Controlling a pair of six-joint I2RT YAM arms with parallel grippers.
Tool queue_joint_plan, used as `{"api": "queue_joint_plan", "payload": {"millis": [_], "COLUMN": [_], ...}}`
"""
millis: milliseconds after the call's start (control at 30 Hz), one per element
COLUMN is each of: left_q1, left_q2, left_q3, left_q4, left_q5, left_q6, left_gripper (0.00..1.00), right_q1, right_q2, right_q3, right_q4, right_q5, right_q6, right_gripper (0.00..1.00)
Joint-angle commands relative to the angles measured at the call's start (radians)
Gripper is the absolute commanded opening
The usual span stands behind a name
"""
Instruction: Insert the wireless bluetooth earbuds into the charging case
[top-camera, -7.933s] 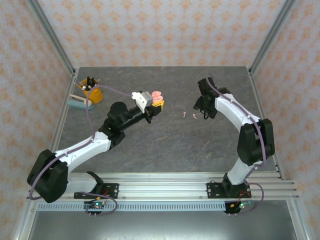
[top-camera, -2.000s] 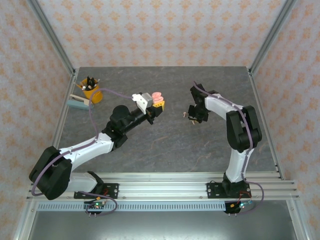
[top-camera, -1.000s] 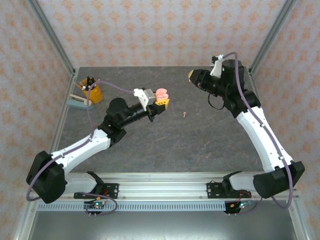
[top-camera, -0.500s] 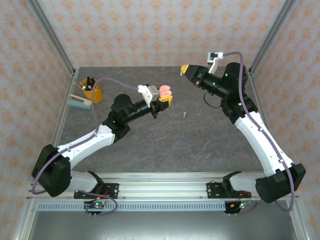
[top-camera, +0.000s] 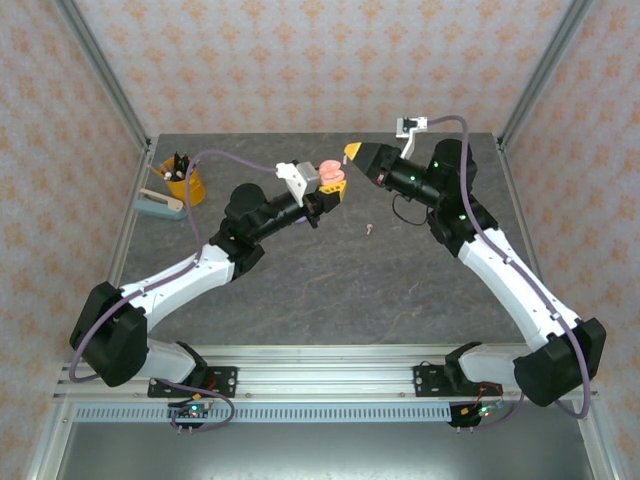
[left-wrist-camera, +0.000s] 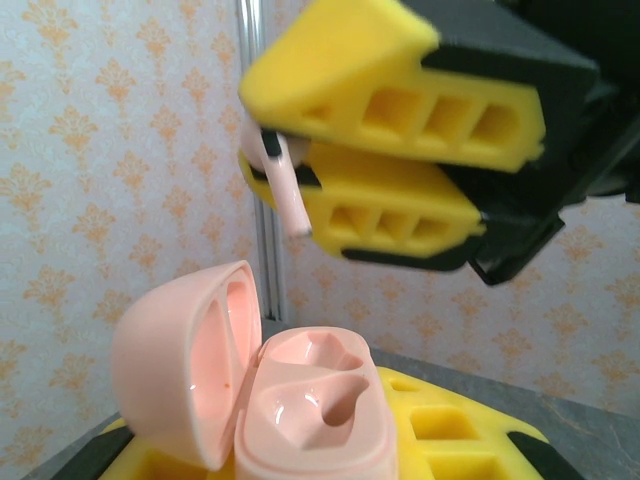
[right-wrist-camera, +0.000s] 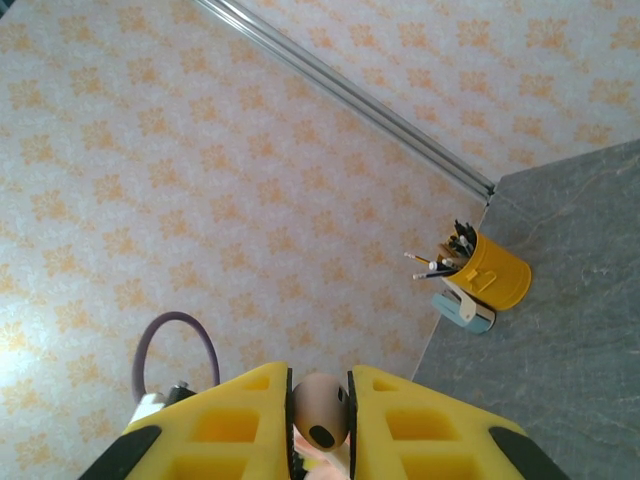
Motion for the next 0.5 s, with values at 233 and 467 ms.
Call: {"api": "queue_joint_plan", "payload": {"millis": [233, 467], "left_q1": [-0.009, -0.009], "left_q2": [0.009, 0.009], "left_q3": [0.044, 0.044], "left_q4": [0.052, 0.047], "left_q5": [-0.015, -0.016], "left_q6": [-0.001, 0.004], "left_gripper": [0.00, 0.00], "right_q1": [0.025, 0.035], "right_q2": [-0.038, -0.042], "right_q3": [-0.031, -0.038], "right_q4": [0.083, 0.075], "right_q5": [-0.020, -0.027], "right_q6": [0.033, 0.032], "right_gripper": [0.19, 0.18]}}
